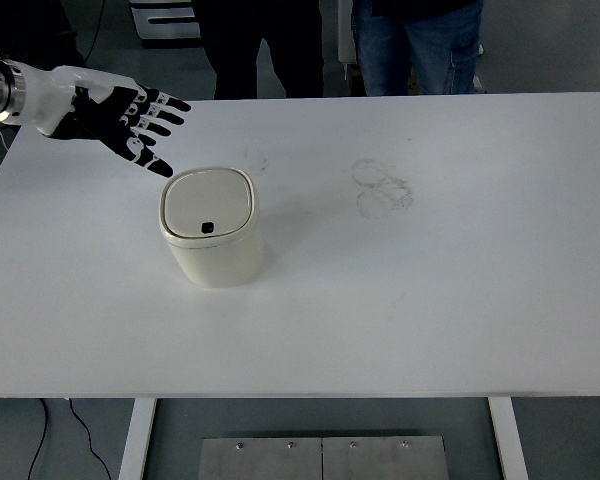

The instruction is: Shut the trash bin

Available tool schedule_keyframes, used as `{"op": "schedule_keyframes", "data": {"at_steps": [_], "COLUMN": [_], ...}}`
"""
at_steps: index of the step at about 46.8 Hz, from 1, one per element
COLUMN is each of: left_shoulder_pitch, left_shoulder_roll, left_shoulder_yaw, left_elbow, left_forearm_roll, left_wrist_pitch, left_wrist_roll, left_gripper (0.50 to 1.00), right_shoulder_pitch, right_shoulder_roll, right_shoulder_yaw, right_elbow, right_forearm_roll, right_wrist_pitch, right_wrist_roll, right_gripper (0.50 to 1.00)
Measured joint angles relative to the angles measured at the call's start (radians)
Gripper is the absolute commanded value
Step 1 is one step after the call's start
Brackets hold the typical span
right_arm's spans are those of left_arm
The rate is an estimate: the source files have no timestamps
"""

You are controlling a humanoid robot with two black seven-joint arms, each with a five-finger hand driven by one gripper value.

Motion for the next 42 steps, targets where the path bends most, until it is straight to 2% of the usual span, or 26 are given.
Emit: {"op": "schedule_keyframes", "data": {"at_steps": [13,19,26,34,42], "left_shoulder_pitch": [0.283,0.451,0.603,0.791,0.979], "left_shoulder_roll": [0.097,0.125,0.137,0.109,0.017], "left_shoulder_yaw": [-0.190,-0.314,-0.461,-0.653,-0.862], "left_elbow": [0.151,0.187,0.223,0.290,0.344], "left_forearm_roll": [-0.064,-0.098,-0.155,-0.161,-0.159], "left_wrist_pitch": [0.015,0.027,0.033,0.030,0.032], "left_wrist_roll": [-0.166,-0.267,-0.378,-0.447,-0.454], "left_gripper": [1.000,1.000,1.000,1.000,1.000], "right_shoulder_pitch": [0.000,0.000,0.000,0.000,0.000], "right_shoulder_roll": [0.000,0.000,0.000,0.000,0.000], "right_shoulder_yaw": [0.000,0.000,0.000,0.000,0.000], "right_elbow": [0.000,0.000,0.000,0.000,0.000], "right_forearm_roll": [0.000,0.000,0.000,0.000,0.000], "right_wrist_pitch": [0.000,0.000,0.000,0.000,0.000], "right_wrist_roll": [0.000,0.000,0.000,0.000,-0.001], "right_gripper": [0.989,0.989,0.989,0.989,0.989]}}
